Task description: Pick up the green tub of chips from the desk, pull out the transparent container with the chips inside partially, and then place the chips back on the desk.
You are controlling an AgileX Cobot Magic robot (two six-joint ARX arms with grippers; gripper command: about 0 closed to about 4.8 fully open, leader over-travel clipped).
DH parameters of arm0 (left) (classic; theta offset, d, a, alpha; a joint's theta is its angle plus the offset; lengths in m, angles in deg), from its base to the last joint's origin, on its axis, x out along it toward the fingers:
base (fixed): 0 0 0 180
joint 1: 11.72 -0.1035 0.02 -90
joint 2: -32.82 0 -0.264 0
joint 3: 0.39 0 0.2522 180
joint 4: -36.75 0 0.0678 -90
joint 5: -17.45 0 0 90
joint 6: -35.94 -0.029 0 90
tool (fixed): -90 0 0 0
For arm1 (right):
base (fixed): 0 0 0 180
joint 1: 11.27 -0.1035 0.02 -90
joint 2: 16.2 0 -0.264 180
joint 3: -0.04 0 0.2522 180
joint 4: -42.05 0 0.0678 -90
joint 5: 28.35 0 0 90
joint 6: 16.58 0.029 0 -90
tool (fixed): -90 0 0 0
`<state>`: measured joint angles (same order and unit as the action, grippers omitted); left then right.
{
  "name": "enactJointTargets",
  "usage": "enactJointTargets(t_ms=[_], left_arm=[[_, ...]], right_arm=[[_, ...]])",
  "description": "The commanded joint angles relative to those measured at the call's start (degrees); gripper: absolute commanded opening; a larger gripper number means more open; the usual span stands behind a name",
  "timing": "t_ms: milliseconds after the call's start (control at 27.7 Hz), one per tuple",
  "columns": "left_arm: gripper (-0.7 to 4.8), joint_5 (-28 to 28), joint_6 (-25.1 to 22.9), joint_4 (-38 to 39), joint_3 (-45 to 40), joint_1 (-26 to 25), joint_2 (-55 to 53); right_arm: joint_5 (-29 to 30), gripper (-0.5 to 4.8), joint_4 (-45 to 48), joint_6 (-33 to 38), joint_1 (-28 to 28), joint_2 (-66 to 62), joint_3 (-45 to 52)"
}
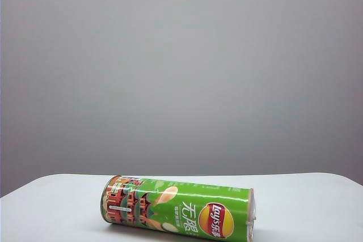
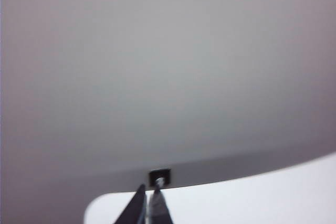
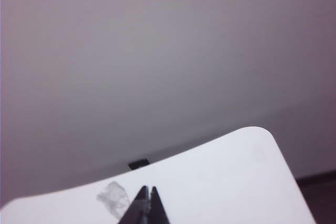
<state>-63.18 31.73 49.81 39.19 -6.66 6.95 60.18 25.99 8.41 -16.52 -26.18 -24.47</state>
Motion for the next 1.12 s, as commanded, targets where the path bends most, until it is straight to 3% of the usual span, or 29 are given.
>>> enactJointTargets(t_ms=[36, 144, 288, 397, 469, 685, 793, 937, 1046, 1118], left_arm=[[0.18, 5.55, -12.15, -0.22, 5.22, -0.04, -8.74], [0.19, 8.87, -16.68, -0.09, 10.36, -0.04, -17.66], [0.19, 17.25, -19.80, 2.14, 17.90, -0.04, -30.12], [0.22, 21.62, -29.16, 4.39, 21.29, -0.04, -36.13], [0.22, 21.09, -34.67, 8.26, 24.06, -0.02, -39.87], [0.24, 20.48, -36.72, 16.13, 30.71, 0.04, -49.57], [0.37, 21.53, -41.29, 19.41, 33.09, 1.46, -53.55], [1.95, 18.43, -48.17, 22.86, 36.13, 5.18, -59.30], [2.52, 14.64, -53.83, 22.73, 36.24, 9.07, -61.75], [3.22, 13.55, -59.14, 23.54, 36.22, 12.13, -62.86]], right_arm=[[0.35, -0.05, -0.33, -3.04, 0.00, -8.15, -3.91], [3.58, -0.05, -1.95, -4.17, 0.02, -15.58, -7.23], [16.68, -0.05, -5.44, -7.67, 0.00, -26.45, -12.37], [22.77, -0.04, -8.13, -9.57, 0.00, -31.36, -14.86], [25.94, -0.05, -10.67, -11.96, -0.02, -33.92, -16.24], [27.26, -0.04, -16.37, -16.11, -0.07, -38.07, -18.16], [27.56, -0.05, -16.33, -16.09, -0.07, -38.91, -18.14], [27.52, -0.05, -13.33, -16.11, -0.09, -40.72, -17.84], [27.58, -0.05, -10.19, -16.11, -0.09, -43.58, -17.84], [29.11, -0.05, -8.33, -16.09, -0.11, -46.40, -17.84]])
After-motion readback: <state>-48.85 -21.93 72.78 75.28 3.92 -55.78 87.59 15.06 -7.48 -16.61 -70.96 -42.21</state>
